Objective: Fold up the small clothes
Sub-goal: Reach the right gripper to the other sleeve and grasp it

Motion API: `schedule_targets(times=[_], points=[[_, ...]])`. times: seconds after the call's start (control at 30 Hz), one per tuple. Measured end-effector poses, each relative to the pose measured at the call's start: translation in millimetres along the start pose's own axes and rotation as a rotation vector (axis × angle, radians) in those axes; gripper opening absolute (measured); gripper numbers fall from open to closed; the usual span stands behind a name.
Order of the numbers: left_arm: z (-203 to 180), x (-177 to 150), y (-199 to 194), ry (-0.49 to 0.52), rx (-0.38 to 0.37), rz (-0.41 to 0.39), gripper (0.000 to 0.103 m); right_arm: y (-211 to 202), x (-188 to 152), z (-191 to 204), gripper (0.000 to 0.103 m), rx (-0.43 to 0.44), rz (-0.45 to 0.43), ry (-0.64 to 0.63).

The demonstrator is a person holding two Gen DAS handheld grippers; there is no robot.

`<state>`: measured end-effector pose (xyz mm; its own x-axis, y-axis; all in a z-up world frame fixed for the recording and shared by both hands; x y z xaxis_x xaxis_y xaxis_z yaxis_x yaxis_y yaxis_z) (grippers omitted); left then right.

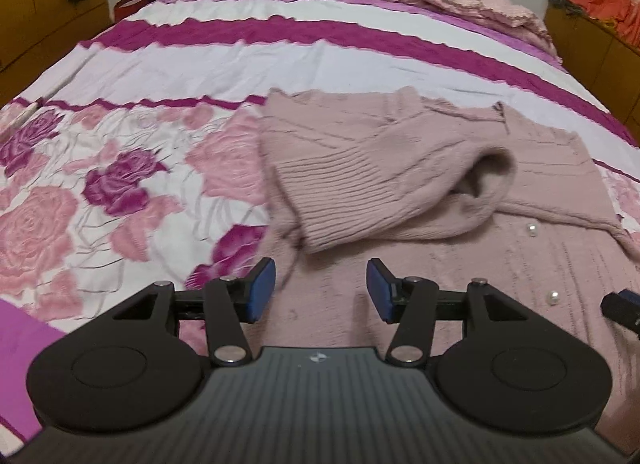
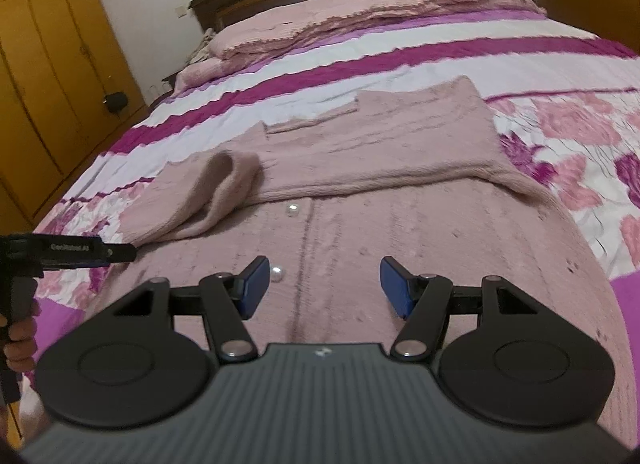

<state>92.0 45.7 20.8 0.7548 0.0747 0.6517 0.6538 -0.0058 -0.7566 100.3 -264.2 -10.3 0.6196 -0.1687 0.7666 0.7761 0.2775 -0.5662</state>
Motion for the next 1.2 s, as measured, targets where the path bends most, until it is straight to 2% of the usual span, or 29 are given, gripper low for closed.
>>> schedule_targets(times=[0.57, 0.87, 1.2], points=[[43, -7, -3, -0.053, 0.073, 0.013, 0.063, 41, 31, 84, 0.064, 0.162, 0.022, -0.197], [62, -8, 2, -0.085, 0.106, 0.016, 0.064, 68, 37, 118, 0.064, 0.241, 0.059, -0.230], [80, -12, 3, -0.127, 0.131, 0.015, 0.064, 91, 29, 147, 0.064, 0.280, 0.104, -0.319]])
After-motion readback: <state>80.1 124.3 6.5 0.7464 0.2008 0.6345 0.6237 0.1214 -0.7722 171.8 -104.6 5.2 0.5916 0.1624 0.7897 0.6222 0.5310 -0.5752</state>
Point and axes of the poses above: each gripper's, at about its wrist camera, not at the fingertips, and y roughly the way its jaws point, z to its left, x to its top, the point moved 7 cm from there along y, roughly the way its jaws point, and after that the axes turned 2 degrees about x, right-handed, at the moved point
